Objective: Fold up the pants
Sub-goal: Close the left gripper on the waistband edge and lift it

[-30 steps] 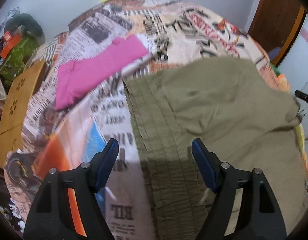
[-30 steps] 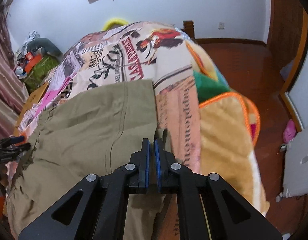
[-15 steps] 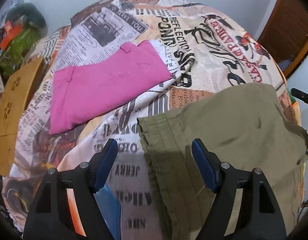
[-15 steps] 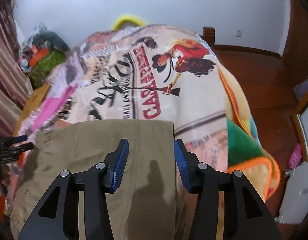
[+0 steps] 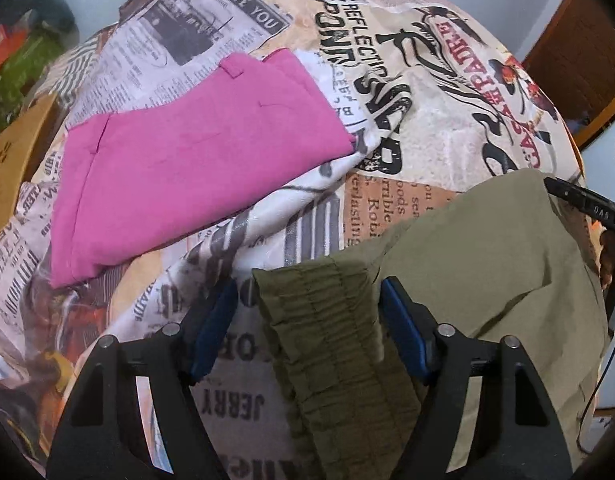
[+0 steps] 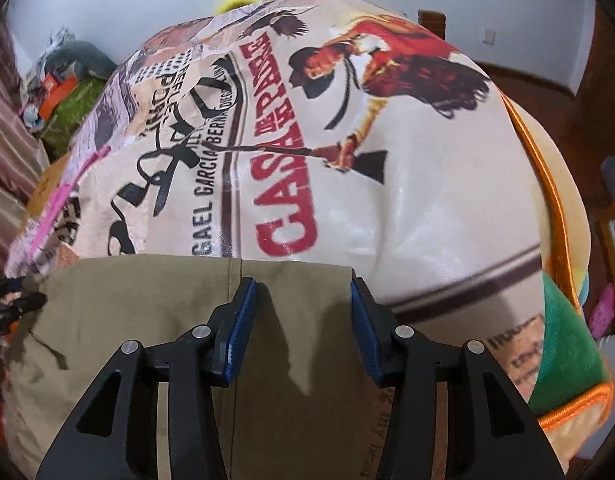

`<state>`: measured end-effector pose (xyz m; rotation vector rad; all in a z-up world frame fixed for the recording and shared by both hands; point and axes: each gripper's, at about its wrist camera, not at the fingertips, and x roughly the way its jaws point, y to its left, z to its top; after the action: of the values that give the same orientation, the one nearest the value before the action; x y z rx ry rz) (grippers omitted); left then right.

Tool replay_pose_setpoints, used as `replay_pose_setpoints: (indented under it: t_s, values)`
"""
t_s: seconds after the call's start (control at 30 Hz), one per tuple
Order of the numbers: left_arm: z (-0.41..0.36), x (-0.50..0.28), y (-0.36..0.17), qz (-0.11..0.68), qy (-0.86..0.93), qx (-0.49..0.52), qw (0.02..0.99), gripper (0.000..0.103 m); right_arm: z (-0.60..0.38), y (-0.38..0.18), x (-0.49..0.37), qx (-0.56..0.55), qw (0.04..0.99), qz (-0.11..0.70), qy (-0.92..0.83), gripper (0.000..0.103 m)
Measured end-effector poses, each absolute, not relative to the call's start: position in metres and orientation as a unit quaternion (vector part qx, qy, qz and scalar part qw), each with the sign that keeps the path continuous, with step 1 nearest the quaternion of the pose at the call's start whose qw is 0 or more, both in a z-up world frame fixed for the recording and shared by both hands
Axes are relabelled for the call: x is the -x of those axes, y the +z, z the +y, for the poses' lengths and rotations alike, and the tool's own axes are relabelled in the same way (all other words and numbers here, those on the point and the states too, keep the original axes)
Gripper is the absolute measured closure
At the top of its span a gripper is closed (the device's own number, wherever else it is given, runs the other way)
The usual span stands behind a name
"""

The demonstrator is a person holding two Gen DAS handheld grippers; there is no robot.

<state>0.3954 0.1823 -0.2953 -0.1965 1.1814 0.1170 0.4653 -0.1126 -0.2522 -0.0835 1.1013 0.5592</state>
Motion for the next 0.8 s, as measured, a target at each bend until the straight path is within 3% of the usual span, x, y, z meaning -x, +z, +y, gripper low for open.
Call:
replay_pose_setpoints:
  t_s: [0.03,0.07,0.2,0.43,0.8]
  values:
    - [0.181,-0.395,-0.294,0.553,0.055,0.092,0.826,0.035,-0.111,-0.252,-0.464,0.053,0.821,0.509,0.253,0.083]
    - [0.180,-0.395,-0.292,0.551,0.051,0.092,0.828,0.038,-0.110,-0.252,-0.463,0.066,0.827,0.504,0.240,0.089]
    - [0.174,-0.396,-0.286,0.548,0.050,0.073,0.832,0.045,-0.113,-0.247,-0.459,0.061,0.834,0.493,0.239,0.095]
    - [0.173,-0.392,-0.268,0.526,0.067,0.061,0.846,0.049,-0.115,-0.194,-0.451,0.056,0.874,0.417,0.245,0.098]
    - [0.169,-0.373,-0.198,0.455,0.094,0.033,0.885,0.050,-0.101,-0.074,-0.432,0.042,0.907,0.301,0.290,0.099]
